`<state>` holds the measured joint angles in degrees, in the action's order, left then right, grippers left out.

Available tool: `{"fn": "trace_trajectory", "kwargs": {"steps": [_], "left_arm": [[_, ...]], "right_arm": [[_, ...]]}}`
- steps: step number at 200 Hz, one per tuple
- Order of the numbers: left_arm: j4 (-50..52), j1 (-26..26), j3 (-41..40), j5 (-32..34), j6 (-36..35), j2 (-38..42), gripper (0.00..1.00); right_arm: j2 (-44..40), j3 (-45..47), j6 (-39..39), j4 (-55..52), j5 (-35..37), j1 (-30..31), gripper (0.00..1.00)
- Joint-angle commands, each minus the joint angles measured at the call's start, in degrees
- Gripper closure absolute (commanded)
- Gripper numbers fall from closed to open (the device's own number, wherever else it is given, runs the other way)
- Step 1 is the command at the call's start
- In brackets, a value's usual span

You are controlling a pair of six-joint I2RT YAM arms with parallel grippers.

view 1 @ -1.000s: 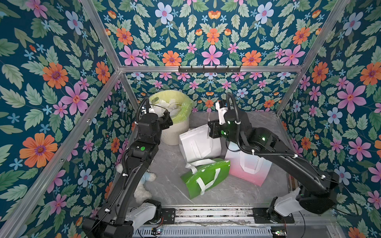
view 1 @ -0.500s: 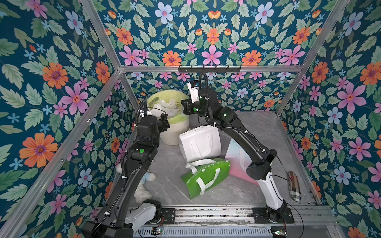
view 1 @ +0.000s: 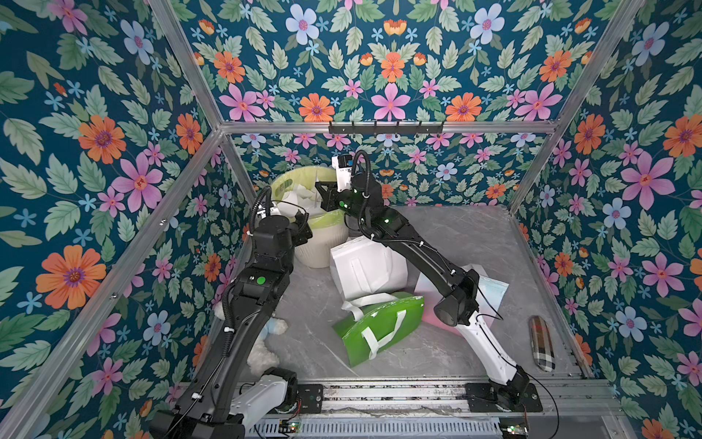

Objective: Shred takeout receipts and throw away
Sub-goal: Place the takeout receipt in the trash bin.

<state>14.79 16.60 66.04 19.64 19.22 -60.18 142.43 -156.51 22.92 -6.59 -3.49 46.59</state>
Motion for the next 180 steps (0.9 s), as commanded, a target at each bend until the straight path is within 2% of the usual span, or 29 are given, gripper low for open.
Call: {"fn": "trace_trajectory", "kwargs": {"steps": [1, 27, 38, 59, 101, 180], "left_arm": [[0.03, -0.05, 0.27, -0.1, 0.11, 0.03, 0.14], [0.11, 0.0, 0.26, 0.18, -0.06, 0.06, 0.14], [0.14, -0.04, 0.37, 0.05, -0.06, 0.08, 0.14], [-0.03, -0.01, 0.31, 0.05, -0.06, 0.07, 0.14], [0.05, -0.07, 0.47, 0.07, -0.02, -0.01, 0.13], [-0.29, 0.0, 0.8, 0.19, -0.28, -0.4, 0.14]], "right_arm": [[1.59, -0.48, 1.61, 3.78, 1.95, -0.27, 1.0], [2.32, -0.48, 1.07, 3.18, 2.6, -0.36, 0.99], [2.12, -0.55, 0.76, 2.81, 2.8, -0.36, 0.85], [1.33, -0.46, -0.02, 2.38, 3.26, -0.36, 0.67], [-0.34, -0.34, -0.66, 1.65, 2.69, -0.29, 0.52], [-5.2, -0.88, -2.74, -2.14, 2.24, -0.05, 0.51]]}}
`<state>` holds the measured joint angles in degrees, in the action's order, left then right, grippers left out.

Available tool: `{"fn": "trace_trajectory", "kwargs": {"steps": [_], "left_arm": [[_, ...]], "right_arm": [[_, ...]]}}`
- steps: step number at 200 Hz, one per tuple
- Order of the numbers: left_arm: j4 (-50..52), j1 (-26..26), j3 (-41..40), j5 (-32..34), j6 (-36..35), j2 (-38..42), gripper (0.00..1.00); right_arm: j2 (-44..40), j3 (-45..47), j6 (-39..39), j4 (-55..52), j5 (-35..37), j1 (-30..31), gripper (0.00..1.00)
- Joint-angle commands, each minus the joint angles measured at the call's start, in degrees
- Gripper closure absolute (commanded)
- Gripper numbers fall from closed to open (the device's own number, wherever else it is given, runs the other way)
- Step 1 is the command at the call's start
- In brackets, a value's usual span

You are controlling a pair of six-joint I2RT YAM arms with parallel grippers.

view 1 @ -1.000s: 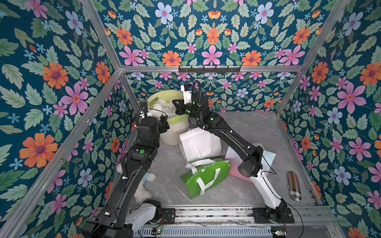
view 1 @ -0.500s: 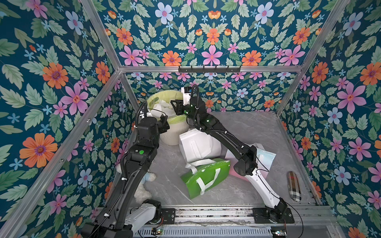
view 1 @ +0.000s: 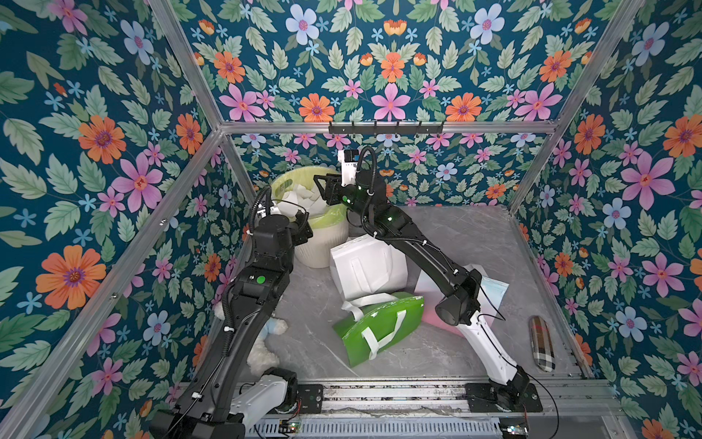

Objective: Shred takeout receipts and throw away
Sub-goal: Place the takeout receipt in the trash bin, then reset both arms

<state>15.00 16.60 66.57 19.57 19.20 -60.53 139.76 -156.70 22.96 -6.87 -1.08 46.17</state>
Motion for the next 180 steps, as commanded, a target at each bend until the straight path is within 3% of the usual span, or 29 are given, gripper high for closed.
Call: {"fn": "trace_trajectory", "kwargs": {"steps": [1, 31, 56, 88, 109, 131, 160, 180], "left_arm": [[-0.55, 0.01, 0.25, 0.18, -0.28, -0.03, 0.14], [-3.32, -0.02, -0.27, -4.92, -2.93, 1.71, 0.13], [-8.06, -0.07, -3.24, -8.4, -4.58, 4.75, 0.12], [-15.87, -0.05, -11.3, -8.85, -5.01, 10.18, 0.03], [-16.97, 0.0, -15.52, -4.84, -3.88, 11.31, 0.0], [-19.35, -0.03, -22.49, 1.7, -1.45, 12.87, 0.0], [-23.78, -0.09, -32.27, 8.08, 1.1, 15.34, 0.0], [-25.91, -0.18, -35.96, 12.04, 1.72, 13.82, 0.0]], "right_arm": [[-2.68, -0.65, -2.94, -2.02, -0.16, 0.39, 0.51], [-9.77, 0.78, -8.62, -9.8, -0.06, 0.66, 0.47], [-19.84, 7.22, -15.59, -18.45, 3.7, 0.61, 0.43], [-39.92, 31.98, -23.33, -14.3, 14.38, 0.09, 0.37], [-55.44, 49.54, -23.23, -9.21, 18.54, -2.99, 0.36], [-69.97, 66.94, -17.2, -5.5, 19.13, -11.94, 0.34], [-84.93, 85.83, -8.38, -5.23, 18.08, -30.49, 0.28], [-90.42, 96.65, -4.77, -3.01, 14.38, -43.7, 0.23]]}}
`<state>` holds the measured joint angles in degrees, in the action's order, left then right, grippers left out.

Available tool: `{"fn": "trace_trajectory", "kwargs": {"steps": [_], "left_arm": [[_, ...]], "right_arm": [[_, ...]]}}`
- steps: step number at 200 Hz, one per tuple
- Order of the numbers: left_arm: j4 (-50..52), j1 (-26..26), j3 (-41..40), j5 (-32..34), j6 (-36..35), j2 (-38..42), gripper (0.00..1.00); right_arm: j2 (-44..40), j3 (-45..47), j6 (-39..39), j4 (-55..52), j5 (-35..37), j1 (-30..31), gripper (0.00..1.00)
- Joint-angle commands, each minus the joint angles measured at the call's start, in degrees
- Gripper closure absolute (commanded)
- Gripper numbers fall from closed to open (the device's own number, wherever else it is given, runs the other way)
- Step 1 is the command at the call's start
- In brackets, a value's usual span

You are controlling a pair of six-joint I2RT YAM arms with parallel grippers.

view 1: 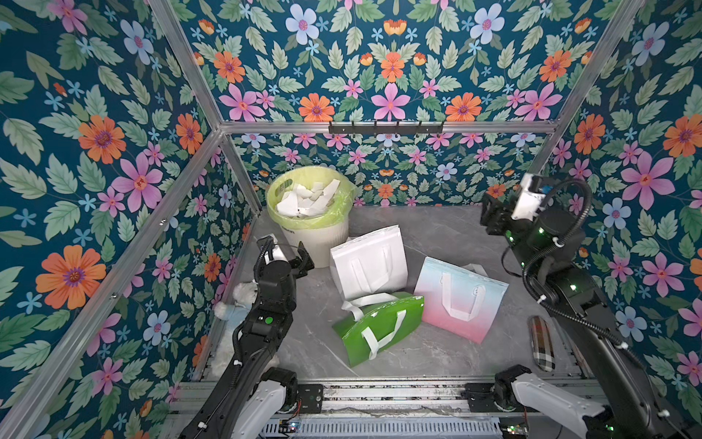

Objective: Shred takeout receipts and throw away
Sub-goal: Reset both arms

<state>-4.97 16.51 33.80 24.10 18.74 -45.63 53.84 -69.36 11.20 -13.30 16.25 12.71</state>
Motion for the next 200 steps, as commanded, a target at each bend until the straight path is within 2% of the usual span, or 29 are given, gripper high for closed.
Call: {"fn": "trace_trajectory", "kwargs": {"steps": [1, 21, 38, 64, 85, 115, 139, 174, 200], "left_arm": [[-6.11, -0.04, -3.38, 7.62, 2.13, -1.24, 0.0], [-10.0, -0.08, -6.38, 11.65, 1.62, -4.82, 0.0], [-15.32, -0.38, -9.5, 14.5, 0.03, -8.31, 0.01], [-22.16, -0.95, -11.67, 15.1, -3.03, -14.76, 0.01], [-23.91, -1.18, -11.51, 17.87, -4.4, -19.59, 0.01], [-34.6, -1.35, -15.5, 16.17, -11.95, -22.78, 0.01], [-38.93, -2.18, -16.84, 15.33, -13.3, -26.43, 0.01], [-42.12, -3.87, -15.71, 12.64, -14.04, -32.58, 0.01], [-48.11, -5.73, -15.77, 7.64, -15.78, -35.09, 0.0]], "right_arm": [[-4.61, 9.72, 7.21, 3.48, -3.05, -10.77, 0.23], [-4.89, 17.7, 9.01, 6.9, -8.16, -20.64, 0.18], [-4.51, 23.55, 9.74, 11.04, -9.8, -24.16, 0.16], [-1.9, 30.29, 5.91, 16.49, -9.16, -24.22, 0.12], [-1.49, 36.81, 4.01, 22.44, -10.17, -24.22, 0.1], [-2.55, 47.15, 2.05, 32.81, -12.65, -24.22, 0.04], [-1.19, 50.78, 2.06, 35.09, -15.38, -24.22, 0.04], [3.16, 55.42, 1.11, 44.89, -17.4, -24.11, 0.04], [9.05, 55.43, -2.17, 50.14, -15.57, -20.06, 0.04]]}}
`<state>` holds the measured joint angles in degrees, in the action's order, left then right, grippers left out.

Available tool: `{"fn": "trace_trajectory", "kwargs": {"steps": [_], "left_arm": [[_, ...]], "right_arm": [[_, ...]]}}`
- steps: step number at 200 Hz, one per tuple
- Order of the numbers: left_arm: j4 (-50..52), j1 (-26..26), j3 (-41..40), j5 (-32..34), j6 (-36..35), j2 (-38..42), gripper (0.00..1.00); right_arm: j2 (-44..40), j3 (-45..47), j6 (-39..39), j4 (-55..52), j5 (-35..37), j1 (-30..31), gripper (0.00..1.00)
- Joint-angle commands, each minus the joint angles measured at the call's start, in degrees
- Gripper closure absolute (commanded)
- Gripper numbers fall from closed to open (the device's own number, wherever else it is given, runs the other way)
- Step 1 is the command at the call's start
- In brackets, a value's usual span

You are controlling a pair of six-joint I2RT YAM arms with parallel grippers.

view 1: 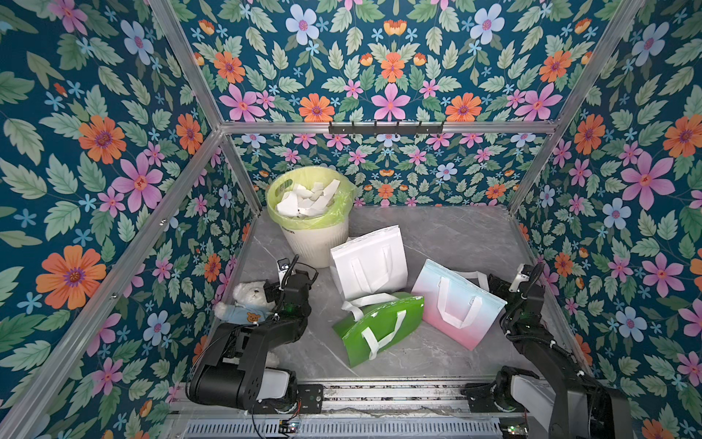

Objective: Shred takeout receipts and throw away
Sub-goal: Reset both arms

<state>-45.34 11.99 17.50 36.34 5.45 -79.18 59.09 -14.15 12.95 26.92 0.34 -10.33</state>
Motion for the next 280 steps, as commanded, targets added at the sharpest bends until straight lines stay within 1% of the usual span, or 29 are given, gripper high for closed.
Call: {"fn": "trace_trajectory", "kwargs": {"steps": [1, 21, 39, 55, 65, 79, 84, 96, 111, 120, 132, 140, 144, 149, 152, 158, 164, 176, 189, 204, 280], "left_arm": [[-7.78, -1.28, 0.62, -4.78, -2.57, -1.7, 0.01], [-9.83, -2.85, 0.77, -8.56, -3.18, -2.84, 0.0], [-12.3, -4.64, 0.28, -10.11, -3.19, -3.48, 0.01], [-12.82, -6.32, 0.57, -12.98, -2.99, -4.02, 0.01], [-15.81, -6.94, -0.02, -14.51, -2.95, -5.33, 0.0], [-19.98, -7.87, -0.36, -14.79, -2.23, -8.71, 0.01], [-21.72, -8.3, -0.21, -16.17, -2.79, -9.69, 0.01], [-17.49, -8.38, 1.23, -17.84, -2.76, -9.51, 0.0], [-17.66, -8.47, 1.66, -18.8, -3.16, -10.38, 0.0], [-17.81, -8.47, 1.48, -19.11, -3.09, -10.37, 0.0], [-19.2, -8.65, 0.77, -20.14, -3.25, -10.51, 0.0], [-21.48, -8.88, -0.44, -21.76, -3.49, -10.98, 0.0], [-23.42, -9.14, -1.21, -22.58, -3.52, -11.87, 0.0], [-28.63, -9.37, -2.13, -23.15, -4.18, -13.6, 0.0], [-30.03, -9.41, -2.38, -23.09, -4.3, -13.94, 0.0], [-26.93, -9.52, -2.14, -22.9, -3.43, -13.08, 0.0], [-23.79, -9.68, -1.45, -22.85, -2.93, -11.99, 0.0], [-27.19, -9.74, -1.85, -22.66, -3.33, -13.09, 0.0], [-24.99, -9.79, -1.59, -22.69, -3.0, -12.34, 0.0], [-26.22, -9.79, -1.85, -22.63, -3.22, -12.82, 0.0], [-25.85, -9.7, -1.81, -22.54, -3.18, -12.68, 0.0]], "right_arm": [[4.08, 0.2, -4.13, 10.22, 0.48, 3.27, 0.04], [8.9, -0.96, -6.24, 14.09, 0.45, 6.34, 0.04], [11.24, -1.98, -6.22, 15.54, -0.79, 6.6, 0.04], [12.28, -2.17, -7.0, 16.0, -1.14, 6.6, 0.04], [14.11, -1.45, -7.68, 19.43, -1.86, 6.64, 0.04], [16.58, -0.8, -8.35, 23.3, -2.91, 6.6, 0.04], [17.11, -0.91, -8.44, 23.85, -3.06, 6.55, 0.04], [18.81, -1.46, -8.56, 23.89, -2.93, 6.58, 0.04], [22.33, -1.98, -8.51, 25.72, -2.49, 6.56, 0.04], [24.75, -2.14, -8.27, 29.1, -1.54, 6.58, 0.04], [22.78, -3.45, -7.88, 23.07, -1.23, 6.66, 0.04], [23.99, -2.95, -7.98, 26.16, -1.18, 6.63, 0.04], [24.53, -2.7, -7.94, 27.79, -1.0, 6.61, 0.01], [23.99, -2.83, -7.92, 26.87, -1.1, 6.61, 0.01], [23.56, -3.07, -7.94, 25.5, -1.27, 6.63, 0.01], [23.07, -3.33, -7.86, 23.81, -1.22, 6.65, 0.01], [23.52, -3.19, -7.94, 24.71, -1.28, 6.64, 0.01], [24.11, -2.82, -7.94, 26.92, -1.03, 6.58, 0.01], [23.51, -3.16, -7.96, 25.03, -1.36, 6.64, 0.01], [24.09, -2.83, -7.94, 26.67, -1.13, 6.64, 0.01], [23.98, -3.07, -7.94, 26.1, -1.32, 6.64, 0.01]]}}
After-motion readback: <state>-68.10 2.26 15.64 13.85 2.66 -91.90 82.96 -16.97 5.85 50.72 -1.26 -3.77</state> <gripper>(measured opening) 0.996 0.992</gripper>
